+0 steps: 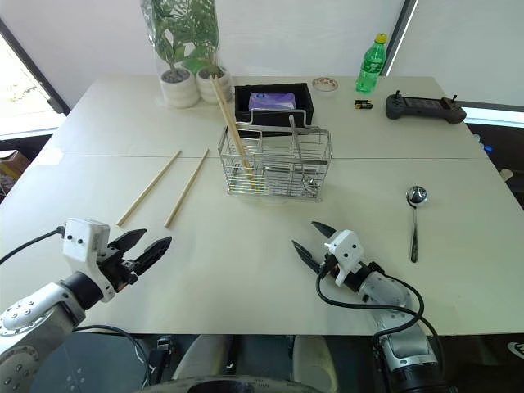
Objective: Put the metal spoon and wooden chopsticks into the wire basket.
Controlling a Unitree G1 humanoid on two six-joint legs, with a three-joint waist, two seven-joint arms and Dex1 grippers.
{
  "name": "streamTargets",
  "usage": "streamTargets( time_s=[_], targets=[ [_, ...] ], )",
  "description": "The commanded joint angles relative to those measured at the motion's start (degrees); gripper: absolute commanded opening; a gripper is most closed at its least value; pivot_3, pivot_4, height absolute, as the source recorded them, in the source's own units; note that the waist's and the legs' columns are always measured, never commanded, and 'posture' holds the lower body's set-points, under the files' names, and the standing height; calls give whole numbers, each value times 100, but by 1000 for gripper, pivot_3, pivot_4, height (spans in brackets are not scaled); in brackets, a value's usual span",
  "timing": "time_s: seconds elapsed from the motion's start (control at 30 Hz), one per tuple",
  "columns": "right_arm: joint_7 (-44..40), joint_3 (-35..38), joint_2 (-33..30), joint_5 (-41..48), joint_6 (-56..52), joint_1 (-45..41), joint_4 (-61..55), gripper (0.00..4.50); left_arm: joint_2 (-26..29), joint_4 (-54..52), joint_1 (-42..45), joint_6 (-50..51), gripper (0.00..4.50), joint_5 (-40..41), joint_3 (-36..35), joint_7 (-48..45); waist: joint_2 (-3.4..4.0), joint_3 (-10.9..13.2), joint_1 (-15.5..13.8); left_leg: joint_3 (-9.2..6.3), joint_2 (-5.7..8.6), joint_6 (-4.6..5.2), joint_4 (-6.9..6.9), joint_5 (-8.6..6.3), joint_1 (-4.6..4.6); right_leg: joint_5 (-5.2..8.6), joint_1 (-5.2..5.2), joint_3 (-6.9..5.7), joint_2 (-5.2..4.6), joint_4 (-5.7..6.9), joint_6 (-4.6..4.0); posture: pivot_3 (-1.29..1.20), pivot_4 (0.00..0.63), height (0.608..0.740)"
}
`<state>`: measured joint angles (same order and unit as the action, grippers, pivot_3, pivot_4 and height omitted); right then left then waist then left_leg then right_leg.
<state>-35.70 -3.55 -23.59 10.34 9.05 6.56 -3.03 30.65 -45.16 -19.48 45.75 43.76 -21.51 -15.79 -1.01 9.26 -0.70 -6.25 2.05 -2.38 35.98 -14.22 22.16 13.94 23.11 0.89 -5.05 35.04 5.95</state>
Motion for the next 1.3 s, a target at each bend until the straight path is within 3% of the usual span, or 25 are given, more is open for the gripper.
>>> streamTargets(
  time_s=[0.03,1.3],
  targets=[
    [23,94,5,34,-38,84,-83,3366,60,-226,-9,-83,3408,-33,-12,-5,0,0,1,0,0,0,0,0,0,0,0,0,0,0,0,0,150,716],
    [150,109,-15,-2,-615,-202,-432,3366,131,-129,372,-14,3408,151,37,77,1,1,10,0,0,0,-1,0,0,0,3,0,1,1,0,0,150,716]
  ],
)
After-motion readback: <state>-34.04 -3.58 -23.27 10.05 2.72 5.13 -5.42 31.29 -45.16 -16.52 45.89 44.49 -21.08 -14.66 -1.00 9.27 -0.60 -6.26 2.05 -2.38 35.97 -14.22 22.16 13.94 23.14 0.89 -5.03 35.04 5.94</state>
